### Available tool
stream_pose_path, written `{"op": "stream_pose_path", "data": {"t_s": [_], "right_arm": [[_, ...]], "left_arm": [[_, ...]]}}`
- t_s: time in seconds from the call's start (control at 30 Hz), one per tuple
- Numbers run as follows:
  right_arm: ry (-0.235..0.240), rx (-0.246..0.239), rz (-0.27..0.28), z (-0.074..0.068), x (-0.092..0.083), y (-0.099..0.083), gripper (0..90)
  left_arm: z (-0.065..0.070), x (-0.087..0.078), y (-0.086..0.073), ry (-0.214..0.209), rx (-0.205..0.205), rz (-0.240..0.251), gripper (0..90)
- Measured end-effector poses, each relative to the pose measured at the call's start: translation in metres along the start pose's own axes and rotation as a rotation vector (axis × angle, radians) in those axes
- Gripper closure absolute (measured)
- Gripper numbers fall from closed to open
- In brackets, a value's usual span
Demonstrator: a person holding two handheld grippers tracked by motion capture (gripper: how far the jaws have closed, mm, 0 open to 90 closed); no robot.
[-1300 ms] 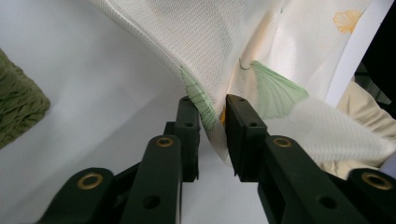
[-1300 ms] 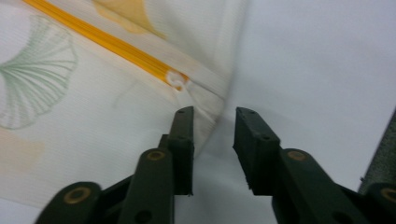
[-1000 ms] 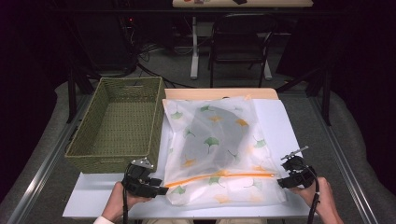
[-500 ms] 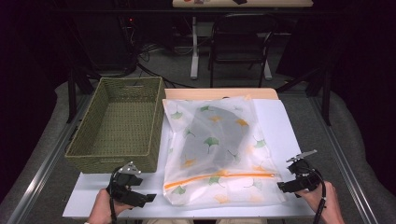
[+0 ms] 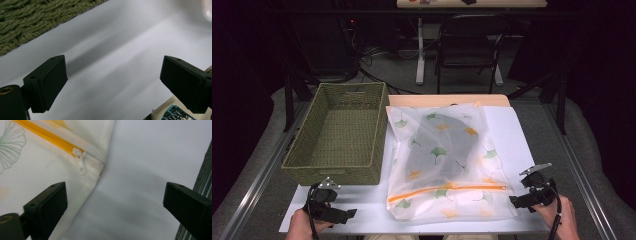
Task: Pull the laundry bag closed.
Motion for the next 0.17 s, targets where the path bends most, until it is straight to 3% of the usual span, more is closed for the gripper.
{"op": "stream_pose_path", "data": {"t_s": [0.17], "right_arm": [[-0.021, -0.009, 0.016, 0.0048, 0.0039, 0.0003, 0.0]], "left_arm": [[0.0022, 0.0056, 0.0014, -0.010, 0.026, -0.017, 5.4]]}}
Point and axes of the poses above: each handheld gripper's, and its own axes: x roughly forward along the jaws, y roughly out of its top, z roughly to its right, the point moved 8 cm from there along x, roughly forward along the jaws, and after that the axes turned 2 degrees about x, right-handed, at the moved point
